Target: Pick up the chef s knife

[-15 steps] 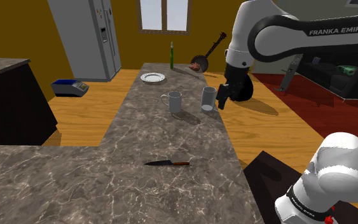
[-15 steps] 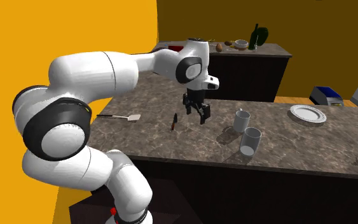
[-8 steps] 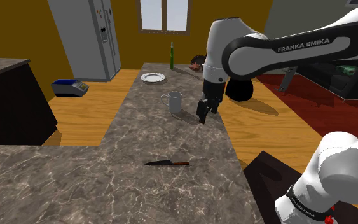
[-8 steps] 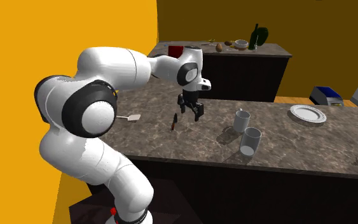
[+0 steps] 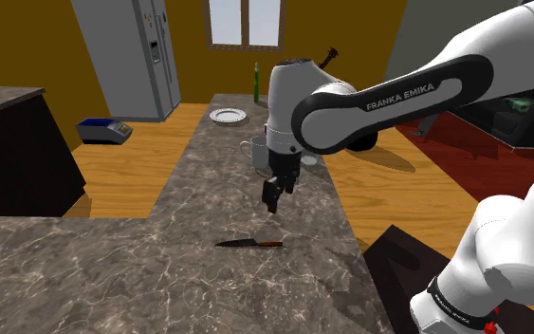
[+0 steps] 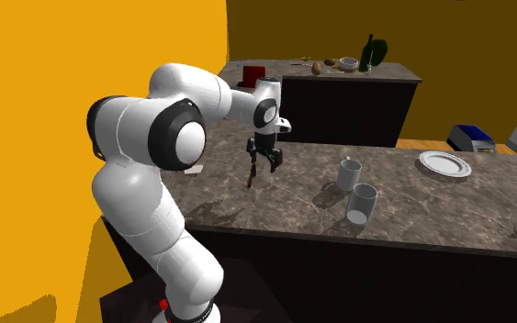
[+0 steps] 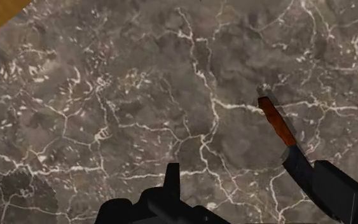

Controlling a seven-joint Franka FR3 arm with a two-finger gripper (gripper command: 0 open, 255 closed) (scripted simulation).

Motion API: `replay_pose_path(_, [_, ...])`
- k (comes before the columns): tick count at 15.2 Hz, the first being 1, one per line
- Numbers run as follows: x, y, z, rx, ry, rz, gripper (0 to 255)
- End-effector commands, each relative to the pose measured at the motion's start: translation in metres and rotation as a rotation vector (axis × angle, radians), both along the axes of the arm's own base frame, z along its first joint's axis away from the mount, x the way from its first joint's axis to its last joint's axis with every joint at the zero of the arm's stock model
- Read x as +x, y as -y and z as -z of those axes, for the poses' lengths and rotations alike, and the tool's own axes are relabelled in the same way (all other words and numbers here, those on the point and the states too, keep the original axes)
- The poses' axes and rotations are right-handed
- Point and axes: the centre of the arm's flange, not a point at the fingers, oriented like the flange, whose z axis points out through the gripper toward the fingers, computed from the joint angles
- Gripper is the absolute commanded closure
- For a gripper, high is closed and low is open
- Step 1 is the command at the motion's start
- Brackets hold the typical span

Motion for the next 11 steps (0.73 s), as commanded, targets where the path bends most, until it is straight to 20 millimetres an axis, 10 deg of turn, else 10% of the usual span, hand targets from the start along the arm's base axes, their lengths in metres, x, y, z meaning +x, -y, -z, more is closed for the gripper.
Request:
replay_pose_path(1, [0.003,-0.021,0.016,0.005,-0.009,-0.034,0])
replay_pose_path(7, [0.007,-0.084,0.055,0.016,-0.034,-0.128,0])
replay_pose_path(11, [0.007,-0.084,0.076,0.016,-0.034,-0.128,0])
